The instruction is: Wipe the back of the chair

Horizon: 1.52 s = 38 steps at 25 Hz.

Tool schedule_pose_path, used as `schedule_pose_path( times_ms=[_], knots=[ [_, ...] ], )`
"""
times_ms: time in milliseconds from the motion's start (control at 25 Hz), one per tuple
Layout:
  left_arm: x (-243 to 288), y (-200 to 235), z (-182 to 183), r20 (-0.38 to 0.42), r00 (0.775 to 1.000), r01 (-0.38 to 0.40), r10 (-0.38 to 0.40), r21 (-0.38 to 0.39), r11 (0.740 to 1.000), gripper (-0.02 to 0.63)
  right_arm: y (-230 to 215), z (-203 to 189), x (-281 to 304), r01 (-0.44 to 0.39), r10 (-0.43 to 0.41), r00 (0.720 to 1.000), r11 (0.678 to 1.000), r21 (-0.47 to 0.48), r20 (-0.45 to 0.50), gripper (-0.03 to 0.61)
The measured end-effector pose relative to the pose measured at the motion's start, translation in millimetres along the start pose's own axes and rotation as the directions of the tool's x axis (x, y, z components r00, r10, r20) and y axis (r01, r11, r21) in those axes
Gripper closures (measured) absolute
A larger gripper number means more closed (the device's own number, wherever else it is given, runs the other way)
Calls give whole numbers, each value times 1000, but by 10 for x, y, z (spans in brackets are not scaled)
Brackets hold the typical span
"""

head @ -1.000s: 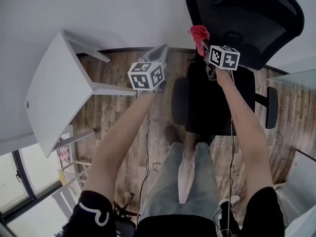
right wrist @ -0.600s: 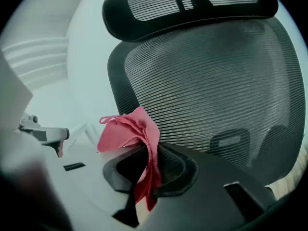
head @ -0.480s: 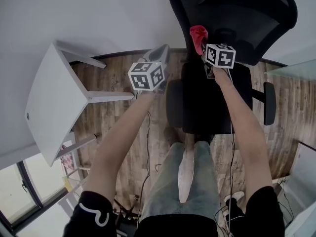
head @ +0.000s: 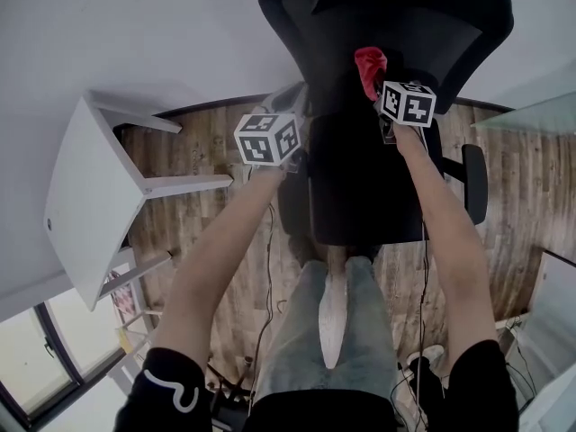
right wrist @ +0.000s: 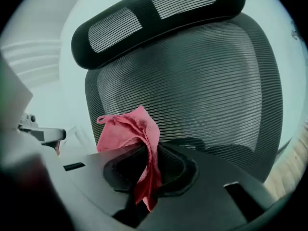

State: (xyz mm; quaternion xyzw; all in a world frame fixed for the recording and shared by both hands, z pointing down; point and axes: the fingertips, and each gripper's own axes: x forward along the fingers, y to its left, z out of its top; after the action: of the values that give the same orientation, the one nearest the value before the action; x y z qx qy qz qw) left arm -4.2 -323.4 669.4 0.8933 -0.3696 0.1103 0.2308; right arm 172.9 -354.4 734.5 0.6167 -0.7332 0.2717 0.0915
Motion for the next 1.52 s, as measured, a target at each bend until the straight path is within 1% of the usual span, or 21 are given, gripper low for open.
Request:
schedule_pose_path(
  times_ms=[160,440,520,720,920,1080,1200,1280,1400,1520],
  knots=[
    [194,-272,31,0,1000,12,-12,5,1000,589,-387,60,-170,28,-28,1000,999,18,11,509],
    [466,-675,55,-9,999,40,-39,16,999,590,-1062,159,-459,102,-103,994,993,55,28,509],
    [528,-765,54,-11,999,44,-44,21,999,589,-1242,193,-562,134,-137,990,989,62,34,509],
    [668,-950,30,-24,998,54,-53,31,998,589,-1681,212,-761,191,-195,980,978,87,40,509],
    [739,-1065,-4,-30,998,55,-54,33,998,591,-2019,207,-951,240,-245,969,965,105,43,509],
    [778,-1140,-11,-26,998,61,-61,27,998,589,-2259,188,-1092,289,-296,954,949,127,40,509],
    [768,-1159,-29,-23,998,66,-65,22,998,591,-2376,160,-1179,327,-336,941,933,153,42,511],
    [744,-1140,-55,-23,998,64,-64,21,998,591,-2381,146,-1219,332,-343,938,929,162,49,511],
    [657,-1056,-85,-23,998,51,-51,17,999,591,-2245,127,-1232,306,-319,946,938,161,62,511],
    [524,-928,-99,-20,999,31,-31,6,999,589,-1979,101,-1193,267,-280,957,952,150,73,511]
  ],
)
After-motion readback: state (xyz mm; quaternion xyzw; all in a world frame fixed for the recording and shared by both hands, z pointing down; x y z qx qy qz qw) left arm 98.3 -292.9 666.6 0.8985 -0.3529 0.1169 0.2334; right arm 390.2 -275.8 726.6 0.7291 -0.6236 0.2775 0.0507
